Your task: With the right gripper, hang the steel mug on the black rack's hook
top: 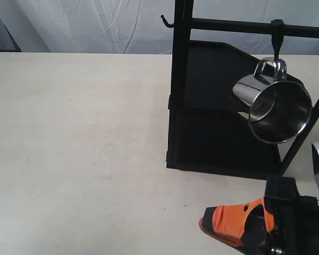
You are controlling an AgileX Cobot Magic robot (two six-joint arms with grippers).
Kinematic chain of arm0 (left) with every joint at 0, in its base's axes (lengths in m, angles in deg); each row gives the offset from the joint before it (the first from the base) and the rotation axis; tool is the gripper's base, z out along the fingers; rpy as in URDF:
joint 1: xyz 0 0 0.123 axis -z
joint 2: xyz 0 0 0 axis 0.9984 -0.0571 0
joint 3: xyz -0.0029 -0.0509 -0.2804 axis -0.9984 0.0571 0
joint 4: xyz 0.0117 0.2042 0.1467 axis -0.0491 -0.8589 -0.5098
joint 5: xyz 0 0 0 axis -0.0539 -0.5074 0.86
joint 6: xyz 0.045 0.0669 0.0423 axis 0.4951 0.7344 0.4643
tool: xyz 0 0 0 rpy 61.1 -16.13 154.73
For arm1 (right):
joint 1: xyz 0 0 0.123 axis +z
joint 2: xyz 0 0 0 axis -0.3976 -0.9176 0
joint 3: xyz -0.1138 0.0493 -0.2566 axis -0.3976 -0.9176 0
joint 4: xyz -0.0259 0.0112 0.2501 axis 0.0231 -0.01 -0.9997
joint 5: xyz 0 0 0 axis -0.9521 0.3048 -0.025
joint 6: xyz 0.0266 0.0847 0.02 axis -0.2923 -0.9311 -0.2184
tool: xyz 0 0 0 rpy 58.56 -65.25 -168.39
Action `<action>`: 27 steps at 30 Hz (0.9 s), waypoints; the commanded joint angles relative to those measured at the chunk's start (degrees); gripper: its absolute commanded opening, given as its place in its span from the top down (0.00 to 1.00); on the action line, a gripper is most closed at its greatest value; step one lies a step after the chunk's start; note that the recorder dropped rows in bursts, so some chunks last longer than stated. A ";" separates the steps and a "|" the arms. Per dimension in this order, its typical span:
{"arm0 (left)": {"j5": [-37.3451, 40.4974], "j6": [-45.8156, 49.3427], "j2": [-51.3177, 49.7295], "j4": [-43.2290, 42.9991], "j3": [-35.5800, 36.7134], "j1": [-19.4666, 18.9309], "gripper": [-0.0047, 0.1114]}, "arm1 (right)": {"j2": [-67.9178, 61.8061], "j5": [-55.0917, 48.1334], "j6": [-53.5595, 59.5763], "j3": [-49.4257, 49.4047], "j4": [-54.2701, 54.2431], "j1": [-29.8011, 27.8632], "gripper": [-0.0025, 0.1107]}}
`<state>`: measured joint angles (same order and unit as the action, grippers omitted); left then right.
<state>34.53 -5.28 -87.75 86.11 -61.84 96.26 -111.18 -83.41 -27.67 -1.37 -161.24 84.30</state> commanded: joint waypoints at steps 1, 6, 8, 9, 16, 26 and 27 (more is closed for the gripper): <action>-0.30 -0.14 0.27 -0.05 0.02 0.27 0.95 | 3.82 -8.57 0.17 -0.06 1.46 -2.44 0.87; -0.30 -0.14 0.27 -0.05 0.02 0.27 0.95 | 10.76 -14.54 0.29 3.20 2.07 -16.01 0.87; -0.30 -0.14 0.27 -0.05 0.02 0.27 0.95 | 14.10 -13.91 0.41 5.05 7.04 -24.09 0.87; -0.30 -0.14 0.27 -0.05 0.02 0.27 0.95 | 15.17 -13.02 0.41 5.52 9.26 -26.12 0.87; -0.30 -0.14 0.27 -0.05 0.02 0.27 0.95 | 34.44 -11.73 0.70 5.72 49.92 -49.19 0.87; -0.30 -0.14 0.27 -0.05 0.02 0.27 0.95 | 39.18 -18.54 -1.05 2.21 71.82 -65.63 0.87; -0.30 -0.14 0.27 -0.05 0.02 0.27 0.95 | 39.18 -17.84 -1.67 0.90 71.68 -66.13 0.87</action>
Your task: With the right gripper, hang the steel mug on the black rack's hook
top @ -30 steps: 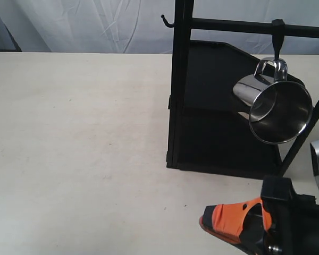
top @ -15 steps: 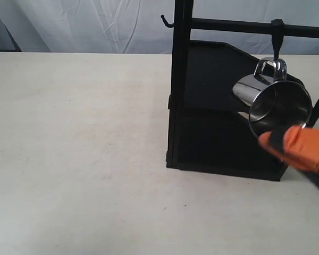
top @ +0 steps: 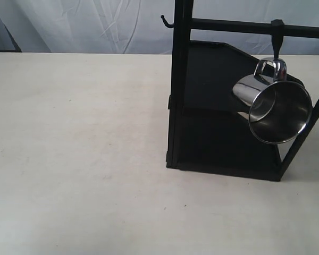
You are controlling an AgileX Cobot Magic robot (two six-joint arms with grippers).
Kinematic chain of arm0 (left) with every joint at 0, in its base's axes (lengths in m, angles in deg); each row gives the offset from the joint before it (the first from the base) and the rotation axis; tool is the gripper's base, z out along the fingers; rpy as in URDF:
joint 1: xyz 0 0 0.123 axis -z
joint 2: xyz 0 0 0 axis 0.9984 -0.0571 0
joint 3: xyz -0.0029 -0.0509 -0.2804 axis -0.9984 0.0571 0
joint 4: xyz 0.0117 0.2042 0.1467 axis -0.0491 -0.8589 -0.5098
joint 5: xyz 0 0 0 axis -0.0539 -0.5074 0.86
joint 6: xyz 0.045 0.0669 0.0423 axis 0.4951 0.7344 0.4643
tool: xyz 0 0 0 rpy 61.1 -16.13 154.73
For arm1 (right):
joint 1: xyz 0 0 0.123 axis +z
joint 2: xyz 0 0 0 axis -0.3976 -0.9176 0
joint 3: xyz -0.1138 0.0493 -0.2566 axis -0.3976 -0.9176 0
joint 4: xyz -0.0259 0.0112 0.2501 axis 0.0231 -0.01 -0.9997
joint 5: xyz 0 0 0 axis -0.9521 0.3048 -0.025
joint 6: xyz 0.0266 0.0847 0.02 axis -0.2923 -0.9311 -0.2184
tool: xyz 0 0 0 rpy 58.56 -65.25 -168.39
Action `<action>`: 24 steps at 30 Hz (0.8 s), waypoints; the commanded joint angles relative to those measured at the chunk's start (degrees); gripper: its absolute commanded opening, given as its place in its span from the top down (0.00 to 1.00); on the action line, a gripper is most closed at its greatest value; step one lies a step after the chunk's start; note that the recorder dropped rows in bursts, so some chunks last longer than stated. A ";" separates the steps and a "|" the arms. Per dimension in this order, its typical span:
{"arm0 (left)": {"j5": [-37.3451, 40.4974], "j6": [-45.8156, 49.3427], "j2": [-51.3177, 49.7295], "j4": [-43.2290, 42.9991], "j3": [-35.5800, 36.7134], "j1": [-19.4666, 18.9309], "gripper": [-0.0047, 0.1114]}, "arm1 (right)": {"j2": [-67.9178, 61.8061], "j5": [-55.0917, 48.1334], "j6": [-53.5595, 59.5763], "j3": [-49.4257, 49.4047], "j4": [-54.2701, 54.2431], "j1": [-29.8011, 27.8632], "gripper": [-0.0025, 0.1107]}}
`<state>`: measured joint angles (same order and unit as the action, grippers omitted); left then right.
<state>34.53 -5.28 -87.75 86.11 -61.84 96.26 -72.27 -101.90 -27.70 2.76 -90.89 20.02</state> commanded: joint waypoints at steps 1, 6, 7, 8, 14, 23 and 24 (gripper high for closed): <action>-0.30 -0.14 0.27 -0.05 0.02 0.27 0.95 | 0.28 1.61 -2.47 -4.60 1.02 -2.09 0.87; -0.30 -0.14 0.27 -0.05 0.02 0.27 0.95 | 0.28 10.53 -3.52 -11.63 -1.46 -3.58 0.87; -0.30 -0.14 0.27 -0.05 0.02 0.27 0.95 | 0.28 12.35 -3.52 -12.99 -1.47 -3.87 0.87; -0.30 -0.14 0.27 -0.05 0.02 0.27 0.95 | 0.28 13.71 -3.52 -13.91 -1.47 -4.01 0.87; -0.30 -0.14 0.27 -0.05 0.02 0.27 0.95 | 0.28 15.86 -3.41 -17.21 1.36 -4.11 0.87; -0.30 -0.14 0.27 -0.05 0.02 0.27 0.95 | 0.28 14.12 -3.41 -17.21 3.51 -4.11 0.87; -0.30 -0.14 0.27 -0.05 0.02 0.27 0.95 | 0.28 14.12 -3.41 -17.21 3.51 -4.11 0.87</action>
